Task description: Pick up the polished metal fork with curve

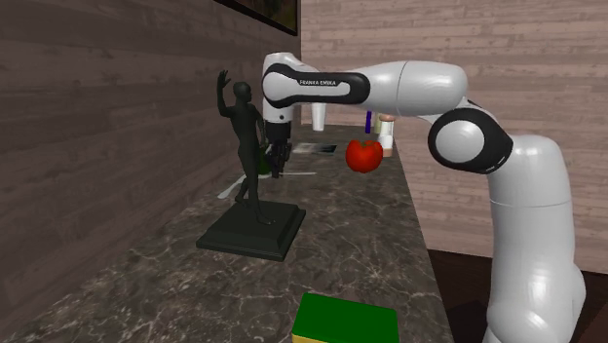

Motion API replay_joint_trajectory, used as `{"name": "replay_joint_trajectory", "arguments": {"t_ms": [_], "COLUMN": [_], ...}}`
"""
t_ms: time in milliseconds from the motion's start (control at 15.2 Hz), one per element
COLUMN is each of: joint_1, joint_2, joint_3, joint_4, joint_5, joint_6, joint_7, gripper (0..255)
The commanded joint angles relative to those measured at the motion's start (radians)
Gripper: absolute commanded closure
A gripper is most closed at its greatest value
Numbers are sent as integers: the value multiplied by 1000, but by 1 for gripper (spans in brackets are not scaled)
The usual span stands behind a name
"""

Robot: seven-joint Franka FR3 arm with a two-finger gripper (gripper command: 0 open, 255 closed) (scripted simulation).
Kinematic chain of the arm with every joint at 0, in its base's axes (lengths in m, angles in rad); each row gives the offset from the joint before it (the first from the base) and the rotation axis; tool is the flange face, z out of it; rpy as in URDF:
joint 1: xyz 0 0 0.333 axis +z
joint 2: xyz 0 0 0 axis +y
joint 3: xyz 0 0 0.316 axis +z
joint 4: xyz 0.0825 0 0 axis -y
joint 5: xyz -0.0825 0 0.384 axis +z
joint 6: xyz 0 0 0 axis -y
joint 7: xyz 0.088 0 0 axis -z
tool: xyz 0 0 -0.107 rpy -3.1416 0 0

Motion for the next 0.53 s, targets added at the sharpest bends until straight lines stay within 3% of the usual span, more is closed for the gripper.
{"name": "replay_joint_trajectory", "arguments": {"t_ms": [0,462], "joint_1": [5,19], "joint_2": [9,46], "joint_3": [1,2], "joint_4": [42,168], "joint_5": [-3,-14], "joint_6": [-33,-123], "joint_7": [3,7], "gripper": [255,255]}}
